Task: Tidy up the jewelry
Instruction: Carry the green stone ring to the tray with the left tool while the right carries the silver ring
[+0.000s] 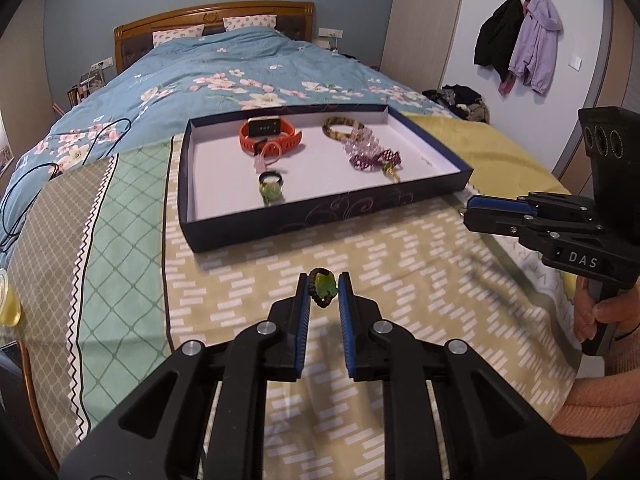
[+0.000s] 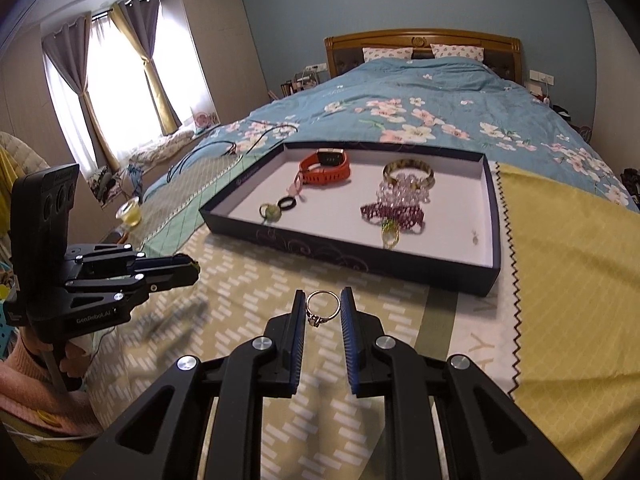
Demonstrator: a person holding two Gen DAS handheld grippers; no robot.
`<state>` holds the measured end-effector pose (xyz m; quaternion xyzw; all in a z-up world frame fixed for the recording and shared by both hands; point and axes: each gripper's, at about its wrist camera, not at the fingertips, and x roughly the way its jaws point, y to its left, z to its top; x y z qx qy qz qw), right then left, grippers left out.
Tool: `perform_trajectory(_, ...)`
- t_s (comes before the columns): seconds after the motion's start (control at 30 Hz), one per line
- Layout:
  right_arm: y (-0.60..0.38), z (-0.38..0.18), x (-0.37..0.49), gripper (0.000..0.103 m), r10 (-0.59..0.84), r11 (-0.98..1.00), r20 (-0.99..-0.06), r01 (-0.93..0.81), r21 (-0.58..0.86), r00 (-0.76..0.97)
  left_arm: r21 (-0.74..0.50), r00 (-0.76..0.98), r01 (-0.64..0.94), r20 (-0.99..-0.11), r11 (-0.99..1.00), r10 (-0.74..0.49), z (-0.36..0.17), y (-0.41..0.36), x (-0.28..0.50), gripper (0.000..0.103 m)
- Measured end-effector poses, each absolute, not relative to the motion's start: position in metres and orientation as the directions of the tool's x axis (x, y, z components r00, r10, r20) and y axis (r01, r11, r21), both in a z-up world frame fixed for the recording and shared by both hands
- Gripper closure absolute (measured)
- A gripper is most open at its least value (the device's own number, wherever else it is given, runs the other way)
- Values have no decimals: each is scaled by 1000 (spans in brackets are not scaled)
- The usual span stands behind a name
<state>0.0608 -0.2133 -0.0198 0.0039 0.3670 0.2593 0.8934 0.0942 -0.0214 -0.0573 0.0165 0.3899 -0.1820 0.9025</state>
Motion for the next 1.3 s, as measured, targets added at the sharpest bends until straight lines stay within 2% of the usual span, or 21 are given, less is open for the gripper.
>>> perform_trajectory(0.37,-215,-9,69,87,483,862,-611,-463,206,627,-108,663,345,-675,932,-323,-43,-30,99,88)
perform_trajectory(1.3,-217,6,92,87,490,862,-570,-465,202,660,-106,704,330,-634,938,-320,-27,-33,116,88)
